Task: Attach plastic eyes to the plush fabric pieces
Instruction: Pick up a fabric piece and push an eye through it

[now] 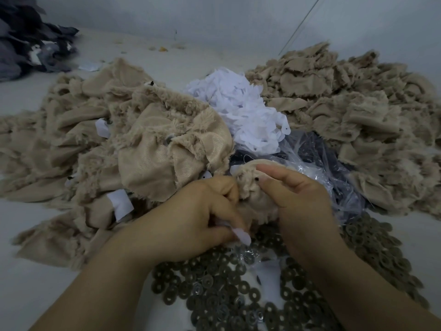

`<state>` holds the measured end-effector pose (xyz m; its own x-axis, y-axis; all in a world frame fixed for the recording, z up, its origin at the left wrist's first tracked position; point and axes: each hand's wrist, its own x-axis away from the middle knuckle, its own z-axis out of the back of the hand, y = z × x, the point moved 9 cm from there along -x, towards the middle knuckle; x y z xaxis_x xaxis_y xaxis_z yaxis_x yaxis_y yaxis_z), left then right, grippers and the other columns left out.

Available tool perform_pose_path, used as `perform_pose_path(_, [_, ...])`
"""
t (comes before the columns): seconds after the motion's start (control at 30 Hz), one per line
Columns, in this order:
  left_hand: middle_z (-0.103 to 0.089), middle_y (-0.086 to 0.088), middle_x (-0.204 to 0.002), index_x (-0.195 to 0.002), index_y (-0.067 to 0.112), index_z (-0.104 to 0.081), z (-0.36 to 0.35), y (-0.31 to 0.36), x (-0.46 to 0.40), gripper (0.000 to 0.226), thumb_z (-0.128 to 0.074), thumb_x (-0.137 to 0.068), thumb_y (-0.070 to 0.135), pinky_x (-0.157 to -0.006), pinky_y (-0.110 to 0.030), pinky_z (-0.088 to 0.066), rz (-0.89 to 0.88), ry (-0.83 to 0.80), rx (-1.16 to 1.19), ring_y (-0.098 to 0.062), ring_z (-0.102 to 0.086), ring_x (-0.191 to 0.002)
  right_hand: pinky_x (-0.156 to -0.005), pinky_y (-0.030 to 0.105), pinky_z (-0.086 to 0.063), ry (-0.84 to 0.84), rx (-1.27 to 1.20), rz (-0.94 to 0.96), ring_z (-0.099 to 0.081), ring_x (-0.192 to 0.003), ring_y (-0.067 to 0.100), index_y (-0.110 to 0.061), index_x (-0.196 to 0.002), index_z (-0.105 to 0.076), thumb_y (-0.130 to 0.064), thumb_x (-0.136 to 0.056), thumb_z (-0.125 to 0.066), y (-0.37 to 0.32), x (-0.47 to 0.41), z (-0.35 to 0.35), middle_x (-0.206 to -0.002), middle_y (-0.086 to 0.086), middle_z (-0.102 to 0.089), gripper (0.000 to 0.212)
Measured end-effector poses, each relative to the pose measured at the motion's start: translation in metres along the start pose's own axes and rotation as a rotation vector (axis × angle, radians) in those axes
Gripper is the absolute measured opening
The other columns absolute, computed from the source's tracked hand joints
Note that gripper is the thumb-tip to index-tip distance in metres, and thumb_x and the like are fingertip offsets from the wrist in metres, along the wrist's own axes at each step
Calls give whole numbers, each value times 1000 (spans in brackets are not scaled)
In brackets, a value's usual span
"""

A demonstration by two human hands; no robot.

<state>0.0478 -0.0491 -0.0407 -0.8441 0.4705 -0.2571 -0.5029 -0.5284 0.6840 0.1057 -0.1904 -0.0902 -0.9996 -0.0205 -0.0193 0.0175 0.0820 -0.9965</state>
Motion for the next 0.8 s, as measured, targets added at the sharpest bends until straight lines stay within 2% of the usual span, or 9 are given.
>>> perform_pose_path(0.07, [-62,2,-80,-88,18,-81,9,-1,0,10,-78,-79,20,-67,-14,-44,32,95,129,-9,-61,-75,-75,11,-55,9,160,156,-70,-90,-5,-22,-96,-80,-9,-86,-74,-17,5,-2,-95,-17,-77,17])
perform_pose_path(0.1, [-65,1,-78,-86,15,-81,12,-2,0,13,-74,-81,25,-67,-16,-47,42,135,166,-9,-62,-73,-75,4,-50,3,224,219,-67,-90,-11,-23,-95,-80,-9,-85,-75,-23,8,-5,-94,-25,-74,18])
perform_pose_path(0.2, [-66,0,-70,-74,9,-75,13,-8,-3,26,-68,-89,27,-64,-27,-52,94,237,144,-13,-63,-67,-69,-3,-43,-21,307,306,-62,-86,-21,-29,-93,-77,-7,-83,-78,-29,15,-13,-82,-43,-66,24])
perform_pose_path(0.3, [-71,-1,-67,-74,13,-77,14,-25,0,15,-74,-85,23,-59,-29,-55,236,384,265,-18,-66,-63,-65,-4,-42,-22,320,339,-60,-82,-24,-36,-91,-73,-9,-82,-78,-30,18,-16,-72,-45,-62,29])
perform_pose_path(0.43, [-70,-11,-66,-70,13,-74,8,-40,2,15,-78,-81,22,-58,-34,-54,329,422,420,-34,-65,-64,-67,-3,-43,-18,351,354,-62,-84,-21,-39,-91,-74,-8,-82,-78,-31,20,-17,-77,-43,-65,33])
perform_pose_path(0.57, [-70,-19,-70,-71,11,-74,6,-44,3,14,-79,-79,20,-58,-33,-53,372,420,479,-25,-62,-61,-71,-2,-44,-14,350,369,-63,-89,-19,-40,-89,-75,-9,-81,-80,-33,20,-17,-92,-41,-65,32])
perform_pose_path(0.7, [-67,-29,-77,-74,6,-72,4,-46,3,14,-79,-81,15,-65,-55,-54,388,408,496,-49,-61,-70,-69,-3,-43,-22,328,348,-62,-87,-20,-34,-89,-77,-8,-79,-80,-29,19,-16,-87,-40,-67,28])
perform_pose_path(0.73, [-67,-30,-77,-74,6,-72,3,-46,3,13,-79,-81,15,-65,-56,-54,390,400,502,-50,-61,-71,-67,-3,-43,-29,310,333,-63,-85,-20,-32,-89,-78,-8,-79,-80,-28,18,-16,-82,-39,-68,27])
perform_pose_path(0.8, [-68,-26,-76,-73,8,-72,2,-47,3,11,-79,-80,14,-61,-43,-53,393,383,506,-37,-61,-63,-63,-2,-44,-39,269,303,-64,-79,-19,-29,-89,-78,-8,-79,-81,-25,17,-15,-76,-36,-69,23])
